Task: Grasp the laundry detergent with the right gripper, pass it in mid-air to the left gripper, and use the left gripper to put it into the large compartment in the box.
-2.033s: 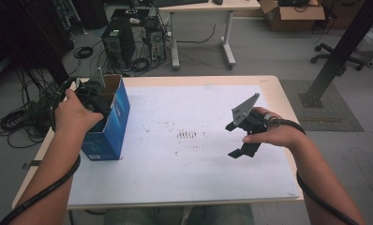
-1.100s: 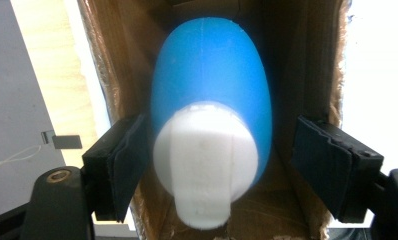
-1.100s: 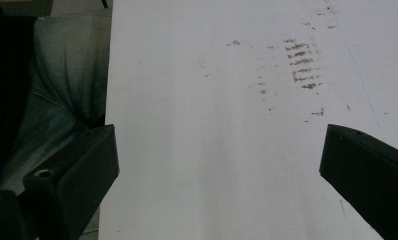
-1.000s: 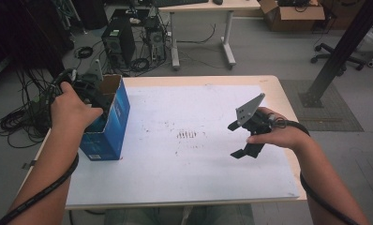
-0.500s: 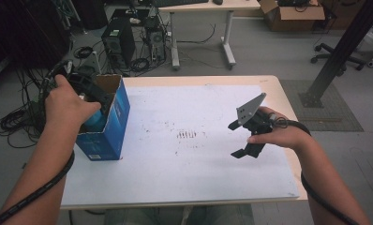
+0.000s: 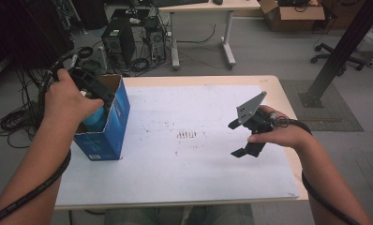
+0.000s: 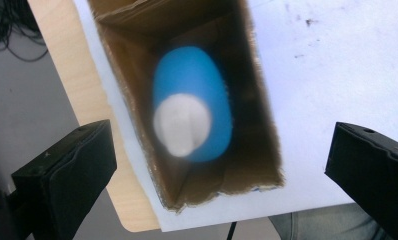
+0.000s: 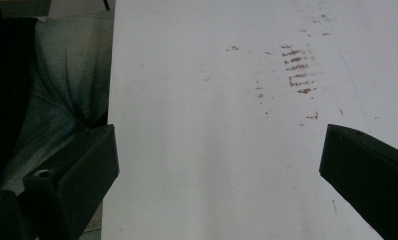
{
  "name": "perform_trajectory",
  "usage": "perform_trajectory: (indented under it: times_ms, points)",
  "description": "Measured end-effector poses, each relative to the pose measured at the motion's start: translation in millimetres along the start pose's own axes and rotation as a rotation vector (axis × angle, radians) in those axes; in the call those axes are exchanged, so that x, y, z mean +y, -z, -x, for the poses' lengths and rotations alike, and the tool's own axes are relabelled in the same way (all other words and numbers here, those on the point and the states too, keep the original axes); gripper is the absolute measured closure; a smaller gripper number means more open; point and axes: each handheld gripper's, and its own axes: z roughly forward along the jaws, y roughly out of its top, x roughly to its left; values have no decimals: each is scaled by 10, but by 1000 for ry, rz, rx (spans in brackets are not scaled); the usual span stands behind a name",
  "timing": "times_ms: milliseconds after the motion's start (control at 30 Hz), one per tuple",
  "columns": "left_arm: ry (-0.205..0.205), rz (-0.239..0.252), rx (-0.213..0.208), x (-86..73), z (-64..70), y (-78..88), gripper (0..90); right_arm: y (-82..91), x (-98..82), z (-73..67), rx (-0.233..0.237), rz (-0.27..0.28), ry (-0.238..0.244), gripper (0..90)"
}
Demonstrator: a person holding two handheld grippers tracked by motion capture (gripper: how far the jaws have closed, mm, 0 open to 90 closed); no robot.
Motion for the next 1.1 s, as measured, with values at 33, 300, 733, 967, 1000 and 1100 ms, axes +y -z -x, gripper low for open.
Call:
perform_trajectory:
  times_ms: [33,300,733,967,1000,1100]
  points:
    - [-21,1,-5,7,27,24,2,5,3,-1,-1,-2,-1,26]
    - [-257,15,-61,76,265,237,2,46,25,-4,-6,-8,4,27]
    - [-686,47,-187,76,721,409,2,73,136,-36,-3,-34,39,28]
    - [-902,42,-205,34,949,387,2,102,161,-35,-4,-66,40,27]
    - [-923,32,-214,25,980,373,2,105,163,-36,-6,-71,38,27]
    - [-1002,26,-223,12,1067,339,2,108,174,-39,-7,-86,37,26]
